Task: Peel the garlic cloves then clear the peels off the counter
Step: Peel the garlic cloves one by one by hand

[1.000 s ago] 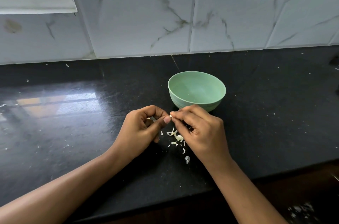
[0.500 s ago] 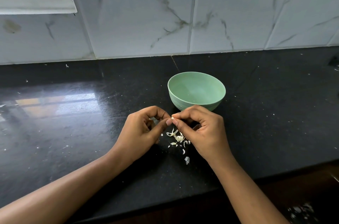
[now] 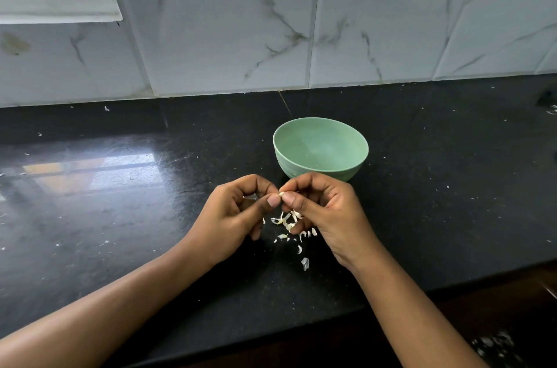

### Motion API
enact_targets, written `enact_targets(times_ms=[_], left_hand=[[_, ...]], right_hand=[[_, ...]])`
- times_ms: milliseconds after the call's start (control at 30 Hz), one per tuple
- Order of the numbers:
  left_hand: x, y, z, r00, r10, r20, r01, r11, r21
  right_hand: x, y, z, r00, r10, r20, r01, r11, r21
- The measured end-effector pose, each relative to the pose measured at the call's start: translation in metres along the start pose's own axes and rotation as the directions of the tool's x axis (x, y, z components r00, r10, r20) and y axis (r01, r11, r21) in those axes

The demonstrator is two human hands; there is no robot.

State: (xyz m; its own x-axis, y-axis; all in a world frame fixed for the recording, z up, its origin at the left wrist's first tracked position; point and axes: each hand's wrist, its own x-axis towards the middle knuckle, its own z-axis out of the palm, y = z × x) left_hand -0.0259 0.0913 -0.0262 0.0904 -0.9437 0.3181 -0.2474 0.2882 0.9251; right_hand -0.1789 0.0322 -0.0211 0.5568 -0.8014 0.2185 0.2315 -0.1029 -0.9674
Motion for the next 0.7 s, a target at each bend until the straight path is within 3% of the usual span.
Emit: enact_targets(times_ms=[333,500,700], left_hand=[[0.0003,0.0025,0.0006,0.995,-0.066,0.072,0.081,0.968,-0.236],[0.0015,0.0006,0.0000,0.996,-0.084,0.019,0.086,0.971,-0.223],[0.0006,-0.0024,-0.0007,0.999,-0.024,-0.032,0.022,0.997,-0.067]], right_hand=[[0.0006,-0.0033,0.0004,0.994,0.077,0.076,-0.085,0.991,0.105],[-0.0007,-0.0048,-0.0006,0.995,0.091,0.040,-0.095,0.989,0.110],[-0.0006,-0.0028,-0.0014,0.995,0.099,-0.015,-0.098,0.993,0.067]])
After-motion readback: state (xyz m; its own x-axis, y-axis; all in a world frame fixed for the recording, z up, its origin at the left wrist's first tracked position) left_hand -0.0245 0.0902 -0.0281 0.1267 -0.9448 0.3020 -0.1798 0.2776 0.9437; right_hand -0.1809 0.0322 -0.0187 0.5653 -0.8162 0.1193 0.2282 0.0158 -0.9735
